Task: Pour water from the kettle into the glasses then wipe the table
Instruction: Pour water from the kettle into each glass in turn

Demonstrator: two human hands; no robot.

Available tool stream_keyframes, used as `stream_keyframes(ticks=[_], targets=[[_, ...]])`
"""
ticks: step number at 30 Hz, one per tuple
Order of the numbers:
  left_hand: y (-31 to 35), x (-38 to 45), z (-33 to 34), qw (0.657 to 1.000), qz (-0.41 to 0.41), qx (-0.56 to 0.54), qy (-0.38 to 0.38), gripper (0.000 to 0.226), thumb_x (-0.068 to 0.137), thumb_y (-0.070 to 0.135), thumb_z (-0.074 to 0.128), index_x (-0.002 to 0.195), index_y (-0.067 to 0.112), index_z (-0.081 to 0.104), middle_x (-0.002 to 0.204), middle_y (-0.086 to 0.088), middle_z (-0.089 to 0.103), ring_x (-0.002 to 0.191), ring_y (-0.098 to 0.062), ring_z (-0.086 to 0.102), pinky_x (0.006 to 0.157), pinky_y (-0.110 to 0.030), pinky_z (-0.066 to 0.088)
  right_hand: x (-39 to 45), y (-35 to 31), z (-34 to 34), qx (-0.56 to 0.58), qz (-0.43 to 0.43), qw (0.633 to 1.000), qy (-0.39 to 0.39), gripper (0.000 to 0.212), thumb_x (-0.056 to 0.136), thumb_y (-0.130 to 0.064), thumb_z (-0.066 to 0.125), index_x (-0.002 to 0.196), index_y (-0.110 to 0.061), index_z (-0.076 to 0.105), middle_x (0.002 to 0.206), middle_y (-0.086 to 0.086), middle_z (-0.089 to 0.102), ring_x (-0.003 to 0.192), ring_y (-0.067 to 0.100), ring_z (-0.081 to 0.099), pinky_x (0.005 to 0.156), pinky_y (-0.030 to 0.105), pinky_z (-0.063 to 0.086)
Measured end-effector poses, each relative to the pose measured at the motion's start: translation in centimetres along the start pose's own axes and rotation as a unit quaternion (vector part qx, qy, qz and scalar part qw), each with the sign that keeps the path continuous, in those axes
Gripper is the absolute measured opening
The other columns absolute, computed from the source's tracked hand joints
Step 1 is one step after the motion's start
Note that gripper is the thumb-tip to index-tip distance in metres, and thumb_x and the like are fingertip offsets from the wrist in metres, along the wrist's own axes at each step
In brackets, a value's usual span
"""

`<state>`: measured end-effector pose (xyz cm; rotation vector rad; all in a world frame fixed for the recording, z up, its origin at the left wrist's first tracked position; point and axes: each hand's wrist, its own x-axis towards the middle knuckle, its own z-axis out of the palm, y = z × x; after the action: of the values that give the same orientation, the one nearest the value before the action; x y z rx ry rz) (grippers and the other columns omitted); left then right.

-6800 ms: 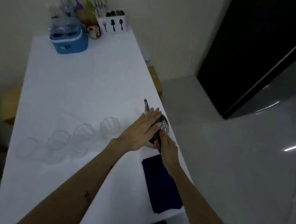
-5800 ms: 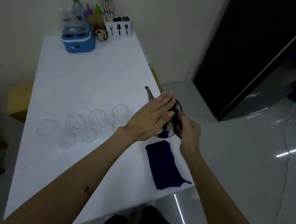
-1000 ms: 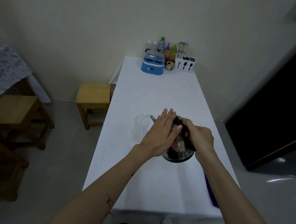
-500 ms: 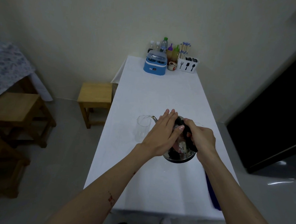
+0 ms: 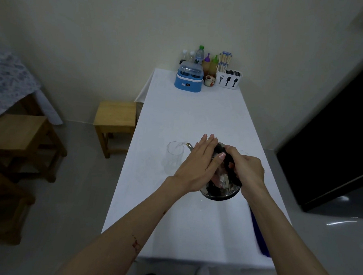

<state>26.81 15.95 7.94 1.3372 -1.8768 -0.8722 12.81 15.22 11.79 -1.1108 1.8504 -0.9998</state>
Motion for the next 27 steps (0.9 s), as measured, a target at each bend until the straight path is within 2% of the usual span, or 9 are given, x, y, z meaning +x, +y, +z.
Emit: stream_keyframes(ticks=[16, 27], targets=[[-0.31, 0.28, -0.32, 1.000, -0.006, 0.001, -0.005, 0.063, 0.103, 0.048, 0.026, 0.155, 0.014, 0.017, 0.164, 0.004, 0.009, 0.149, -0.004, -0.007, 0.123, -0.031, 0.004, 0.01, -0.26, 0.39, 0.000, 0.004, 1.000, 0.001, 0.054, 0.075, -0.059, 0.071, 0.074, -0.005, 0.075, 0.075, 0.006, 0.073, 0.076, 0.021, 0.068, 0.076, 0.037, 0.055], [-0.29, 0.12, -0.44, 1.000, -0.008, 0.009, -0.015, 0.062, 0.103, 0.047, 0.026, 0.155, 0.015, 0.016, 0.164, 0.004, 0.008, 0.149, -0.004, -0.007, 0.122, -0.031, 0.002, -0.44, 0.07, 0.57, 0.019, 0.038, 0.999, -0.001, 0.053, 0.074, -0.061, 0.072, 0.068, -0.009, 0.073, 0.071, 0.002, 0.070, 0.076, 0.020, 0.066, 0.075, 0.036, 0.054]])
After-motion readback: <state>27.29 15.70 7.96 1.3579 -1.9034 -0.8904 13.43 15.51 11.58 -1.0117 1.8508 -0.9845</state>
